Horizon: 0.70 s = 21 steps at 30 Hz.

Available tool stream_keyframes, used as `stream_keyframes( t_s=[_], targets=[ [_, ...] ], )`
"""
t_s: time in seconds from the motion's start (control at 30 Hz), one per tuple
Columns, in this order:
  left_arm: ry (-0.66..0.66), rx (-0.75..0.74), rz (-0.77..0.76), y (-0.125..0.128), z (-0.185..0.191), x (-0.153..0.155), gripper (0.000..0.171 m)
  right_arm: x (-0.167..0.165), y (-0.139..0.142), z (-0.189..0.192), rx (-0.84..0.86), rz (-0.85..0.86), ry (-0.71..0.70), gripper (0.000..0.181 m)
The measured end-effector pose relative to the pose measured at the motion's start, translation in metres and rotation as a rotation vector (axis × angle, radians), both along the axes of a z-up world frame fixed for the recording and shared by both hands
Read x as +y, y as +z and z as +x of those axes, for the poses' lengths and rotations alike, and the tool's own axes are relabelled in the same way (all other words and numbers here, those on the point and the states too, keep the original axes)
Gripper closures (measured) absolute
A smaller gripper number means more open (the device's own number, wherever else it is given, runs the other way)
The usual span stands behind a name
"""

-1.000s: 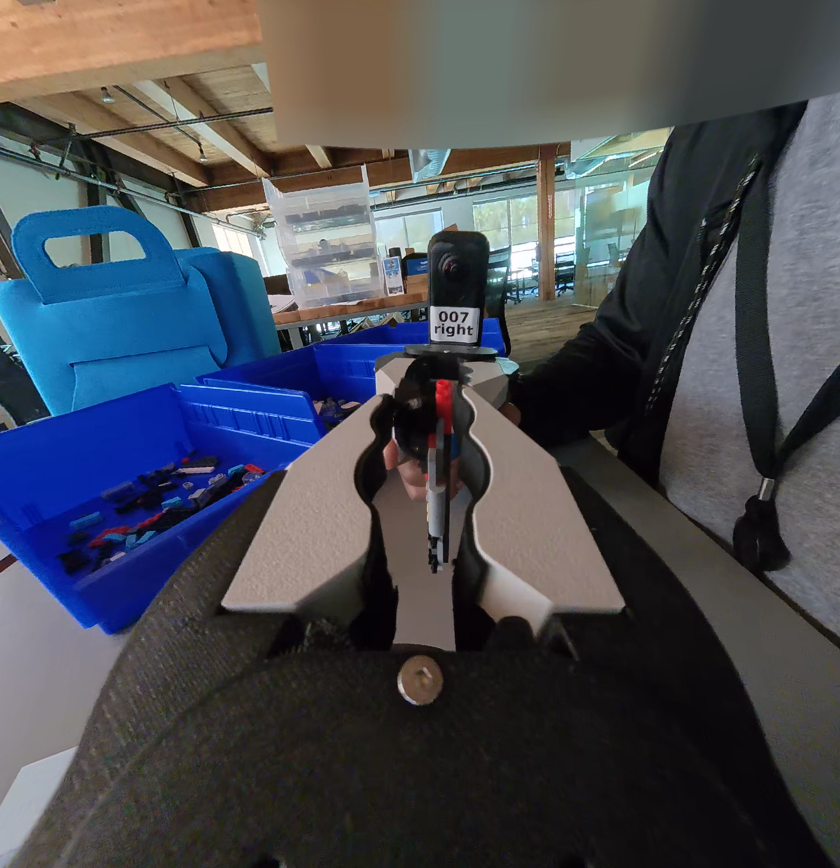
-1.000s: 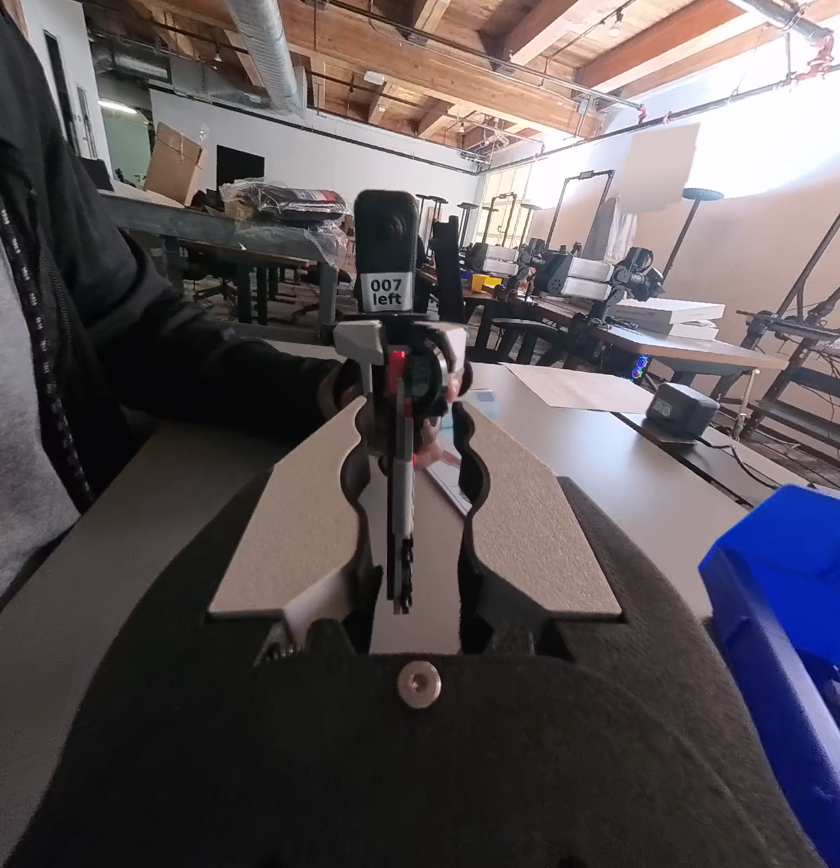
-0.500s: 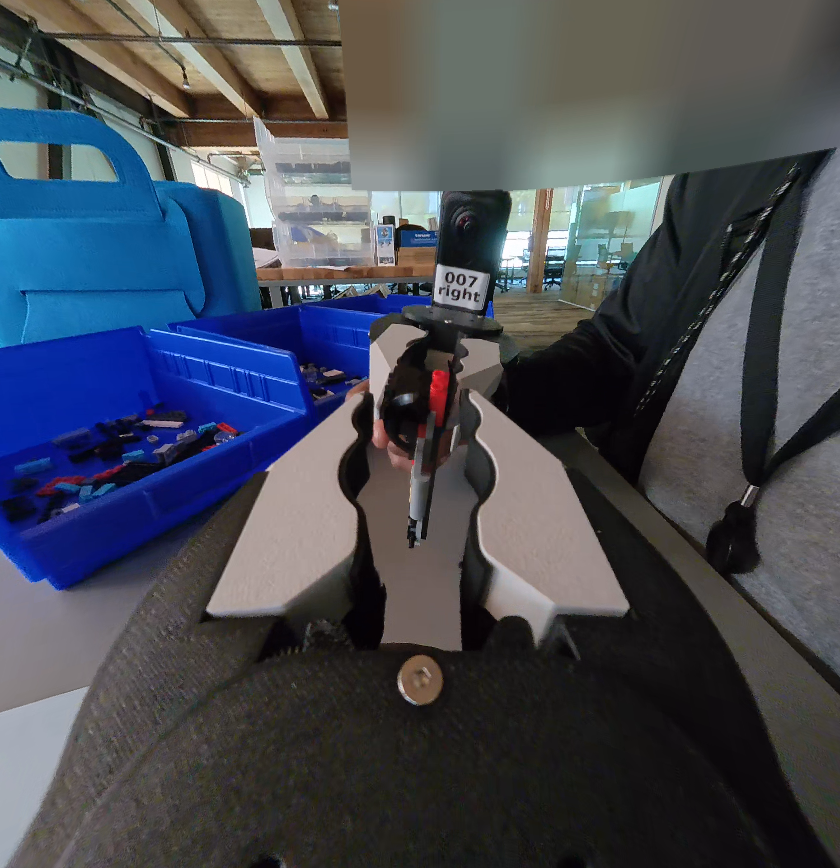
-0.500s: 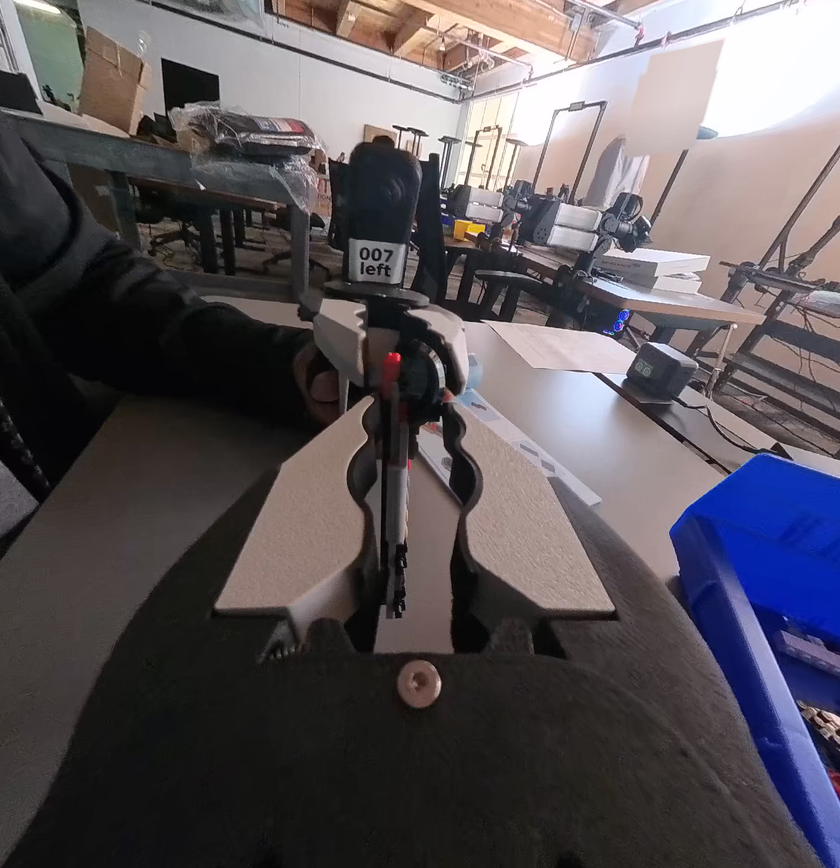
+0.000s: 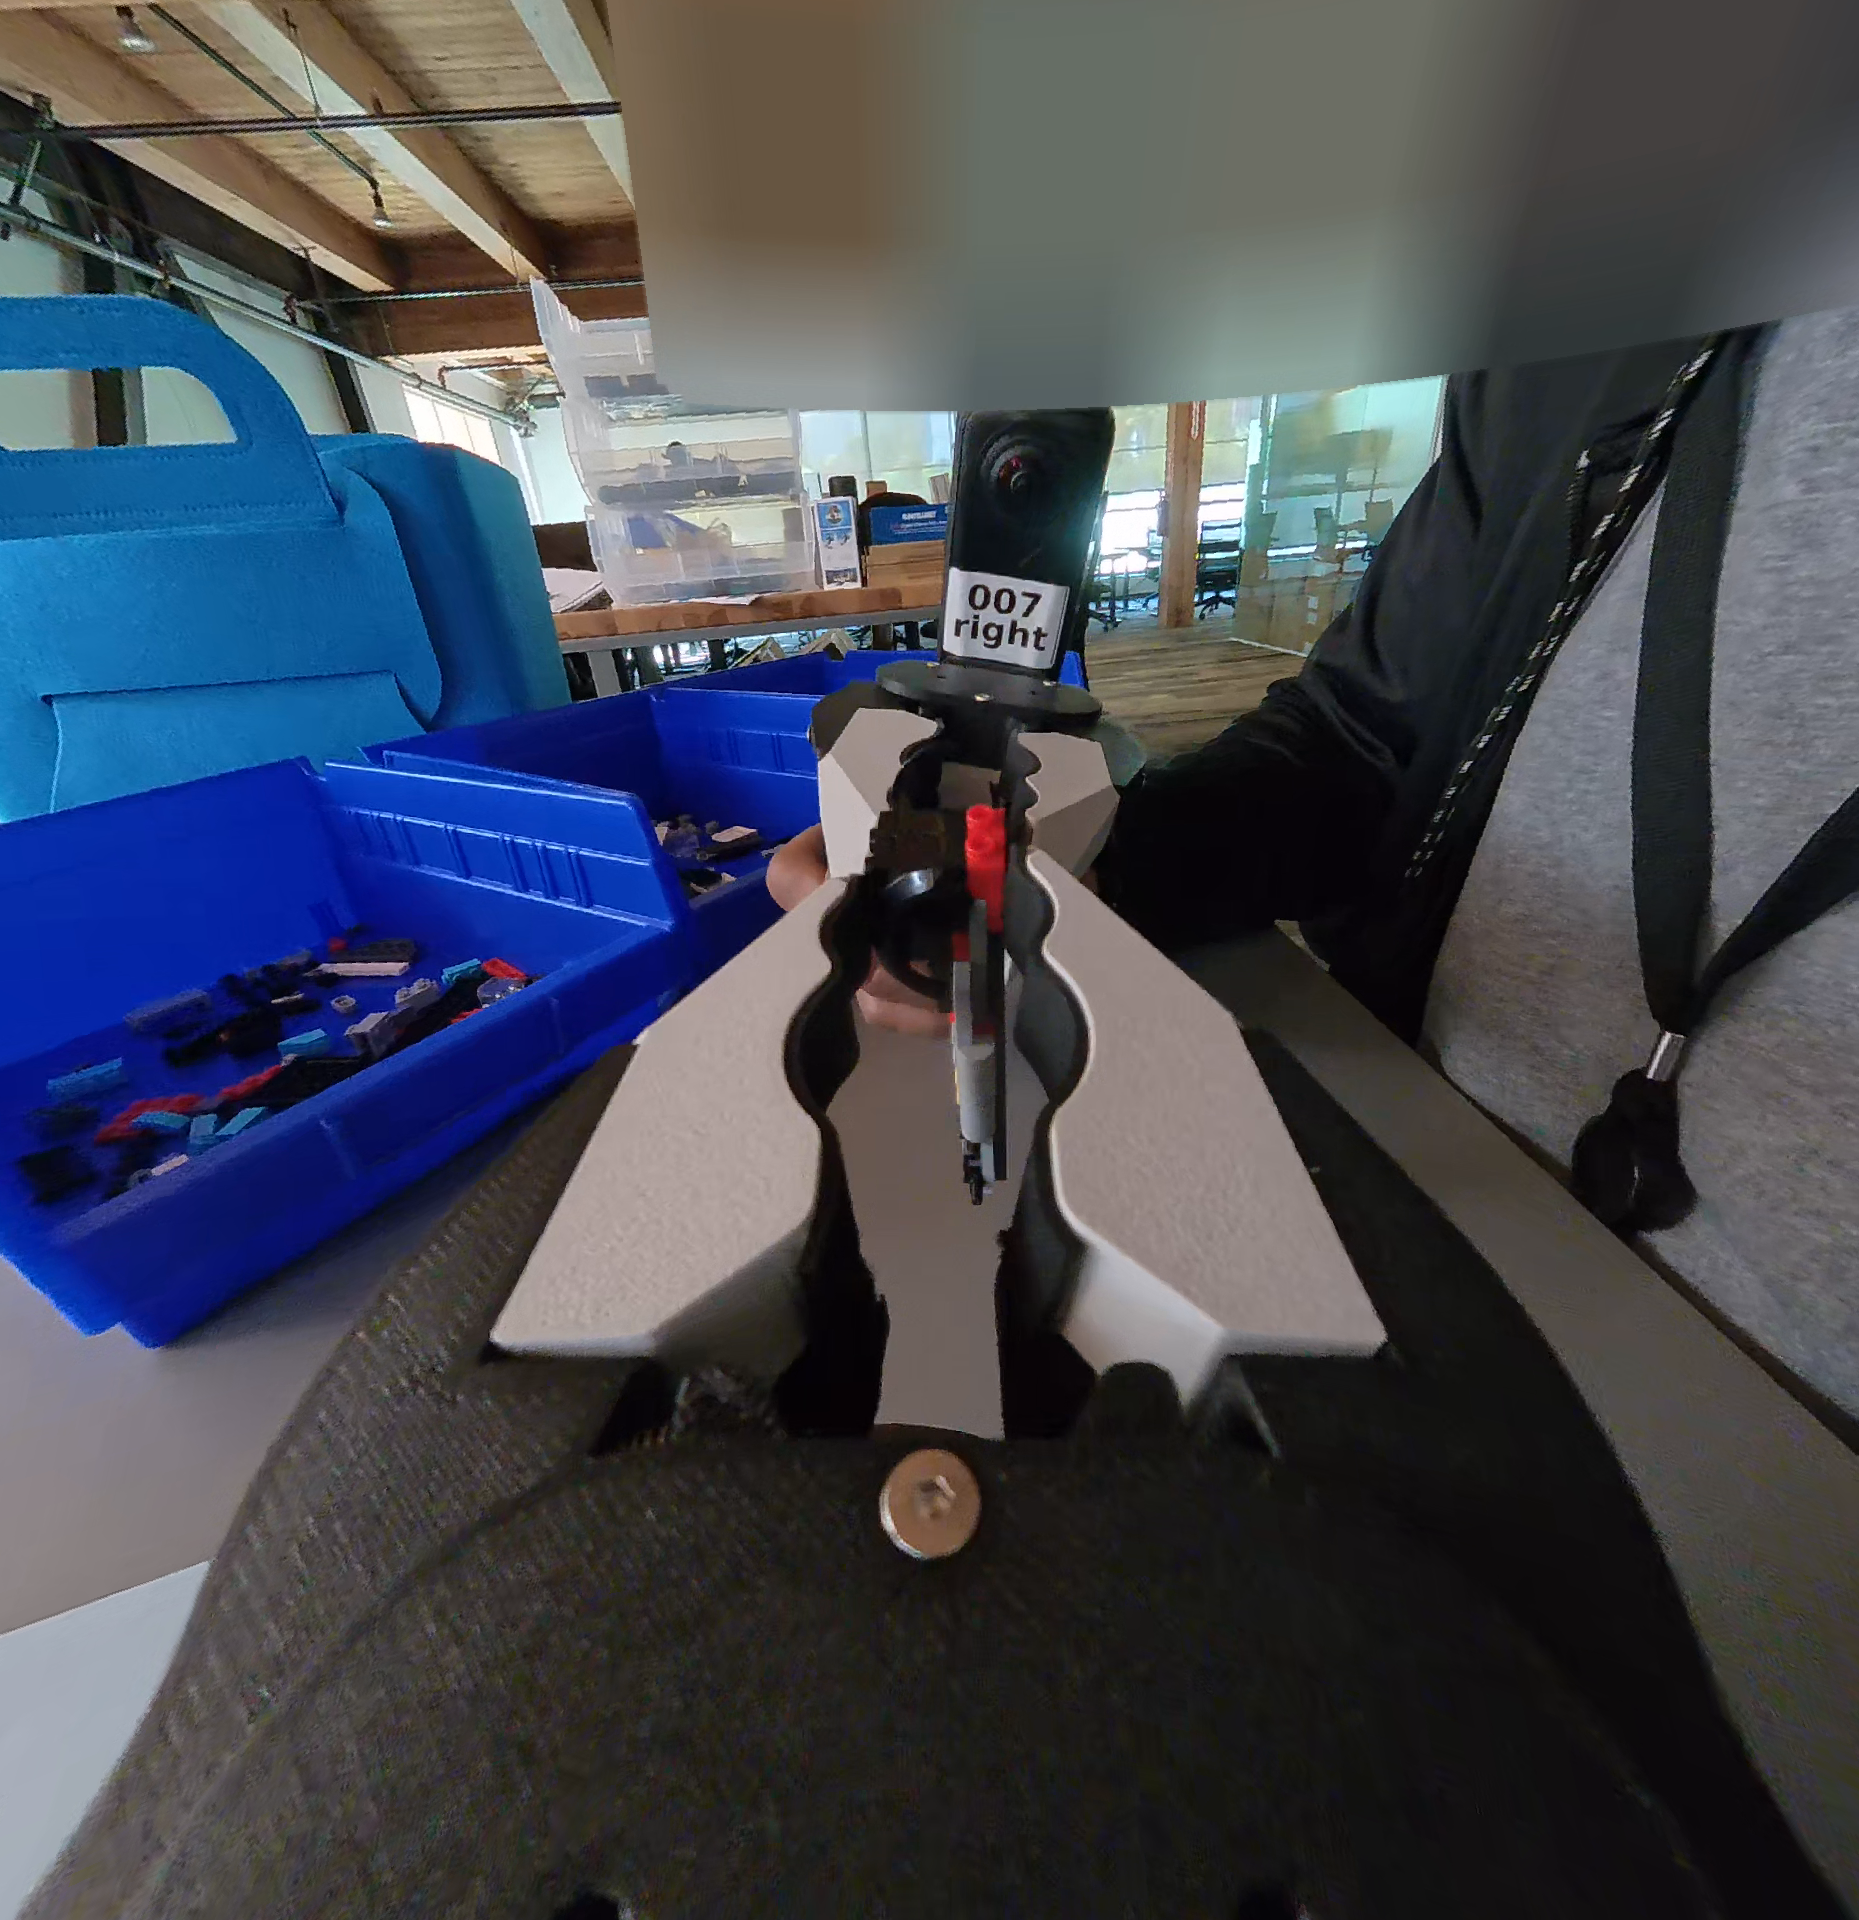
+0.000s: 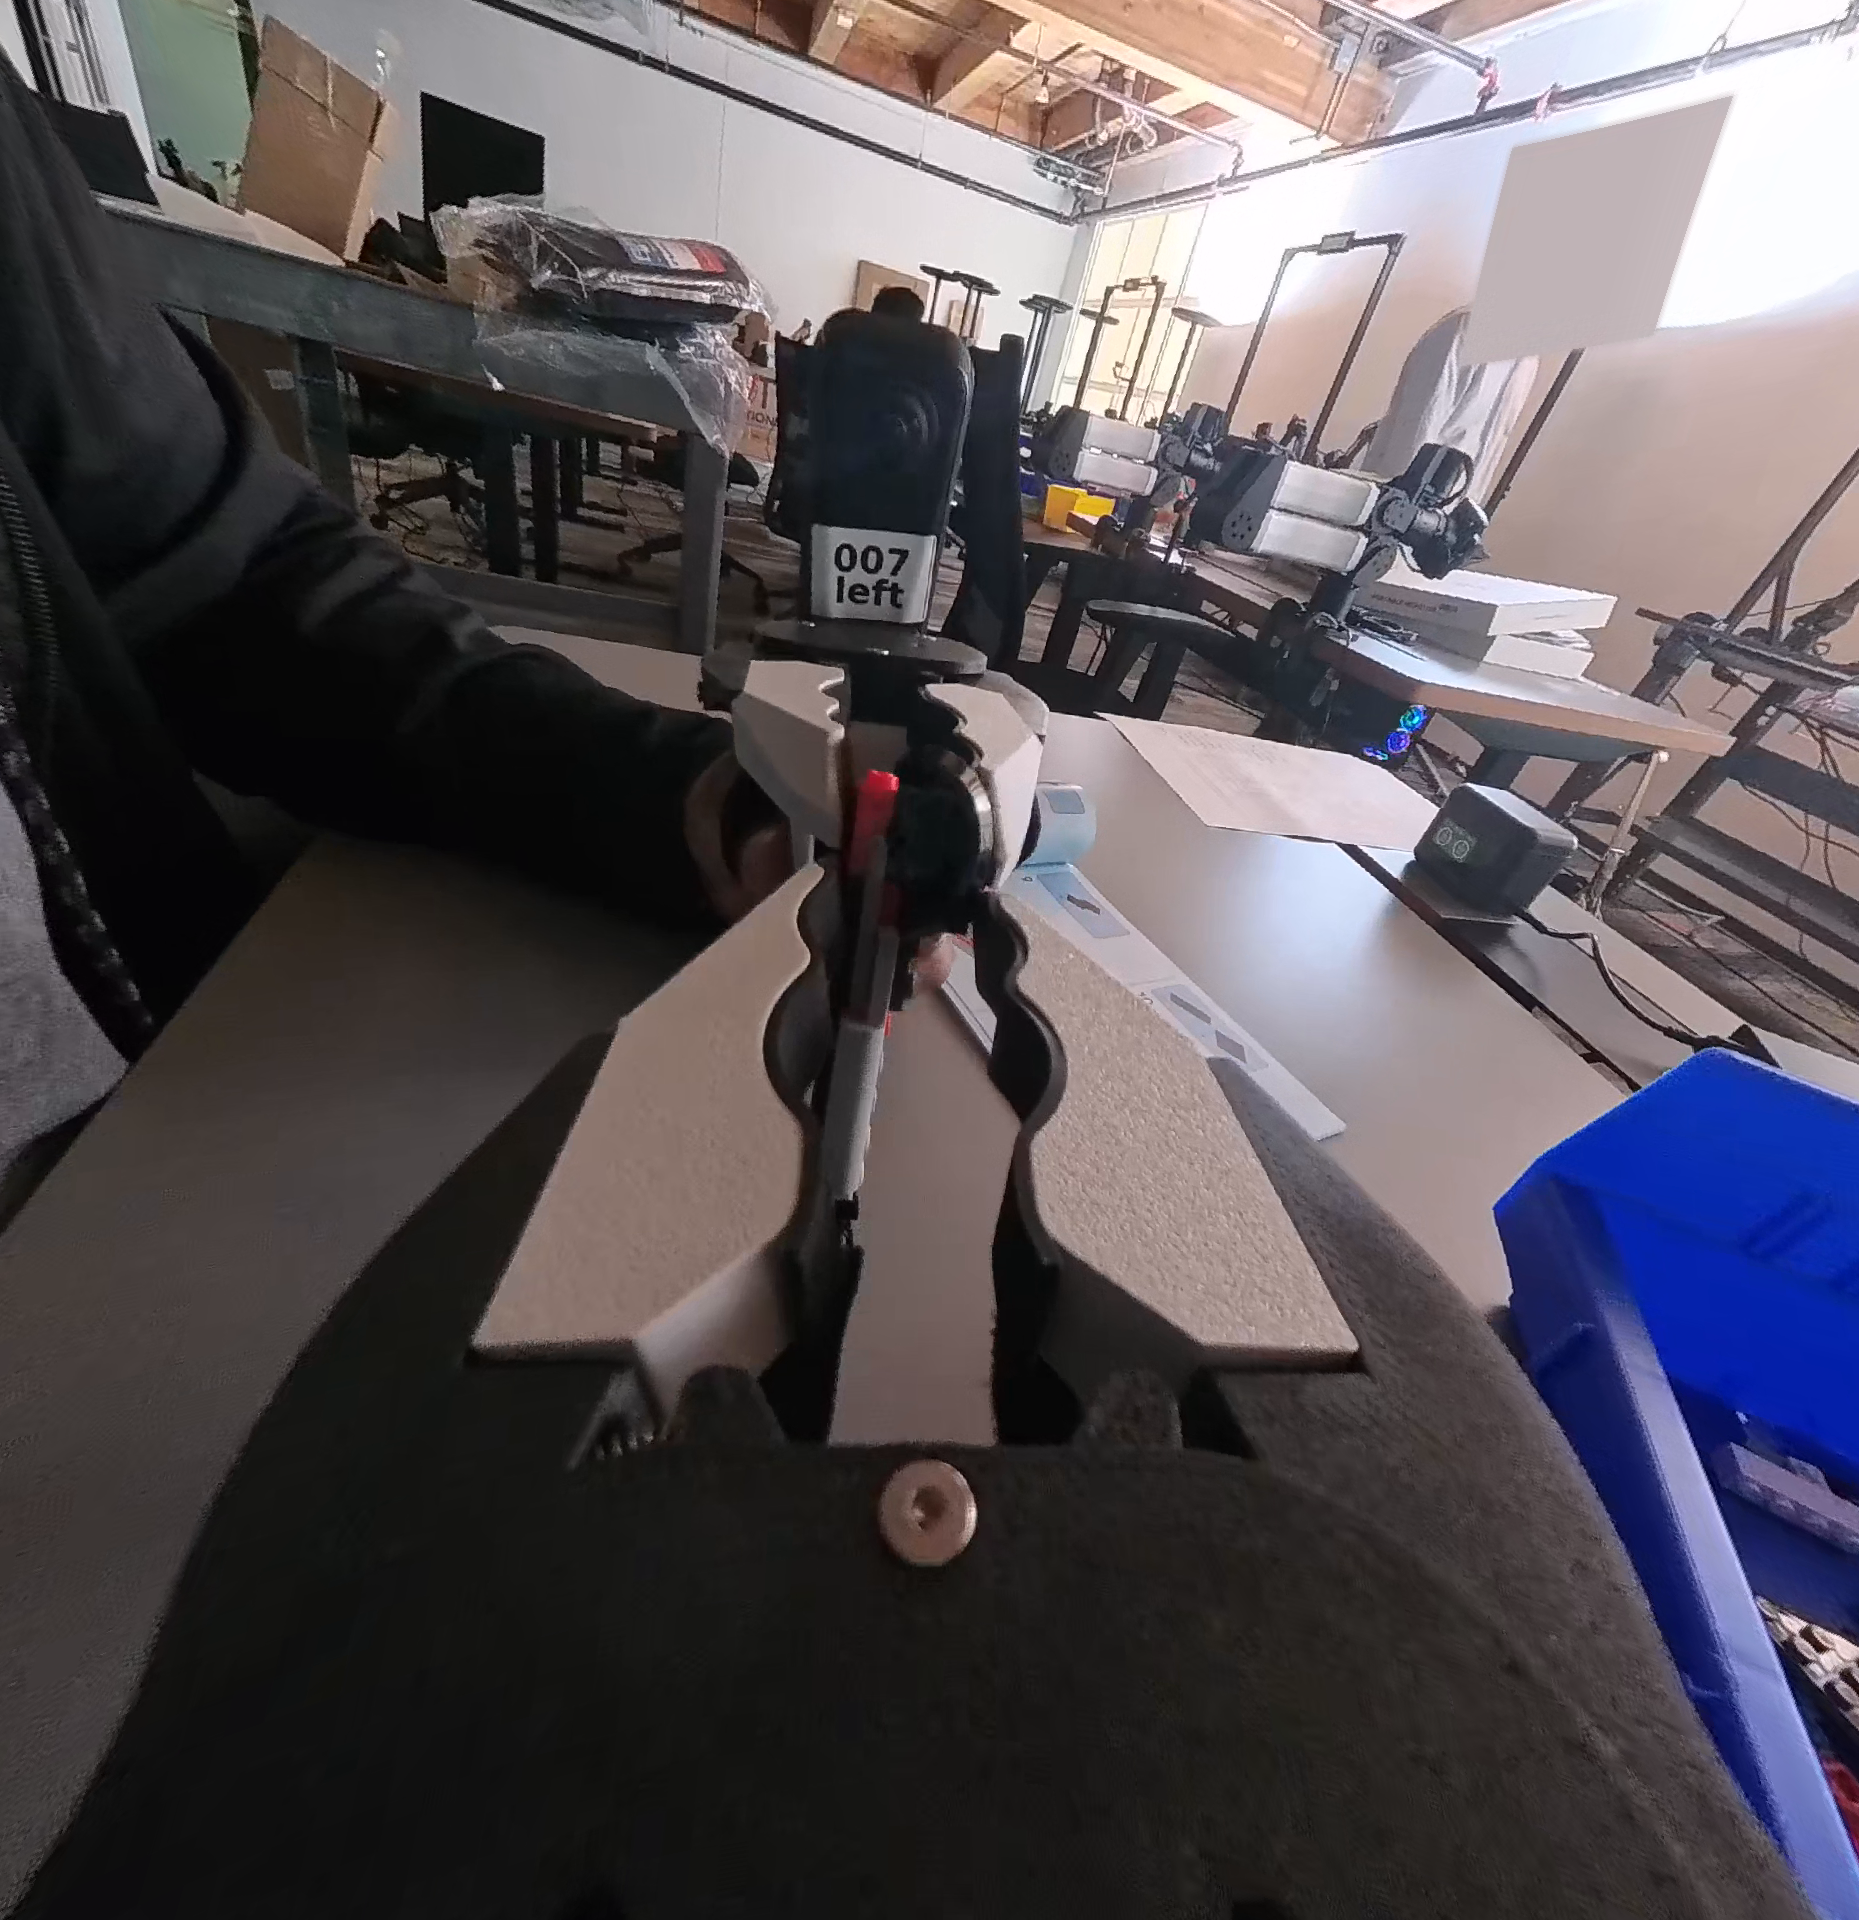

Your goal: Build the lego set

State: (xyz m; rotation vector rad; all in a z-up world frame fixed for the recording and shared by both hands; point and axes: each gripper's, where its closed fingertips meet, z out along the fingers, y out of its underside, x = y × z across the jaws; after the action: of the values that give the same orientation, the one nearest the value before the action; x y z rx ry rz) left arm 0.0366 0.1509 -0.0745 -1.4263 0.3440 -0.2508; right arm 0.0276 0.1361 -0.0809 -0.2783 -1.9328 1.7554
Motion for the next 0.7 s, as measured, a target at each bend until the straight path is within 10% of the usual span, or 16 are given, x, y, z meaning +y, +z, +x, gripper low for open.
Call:
stream_keyframes(
  t_s=[0.7],
  targets=[
    [0.028,-0.009,0.074,0.011,-0.005,-0.007,0.146,0.002,-0.002,-0.003,-0.001,0.004,-0.035,0.149]
  ],
)
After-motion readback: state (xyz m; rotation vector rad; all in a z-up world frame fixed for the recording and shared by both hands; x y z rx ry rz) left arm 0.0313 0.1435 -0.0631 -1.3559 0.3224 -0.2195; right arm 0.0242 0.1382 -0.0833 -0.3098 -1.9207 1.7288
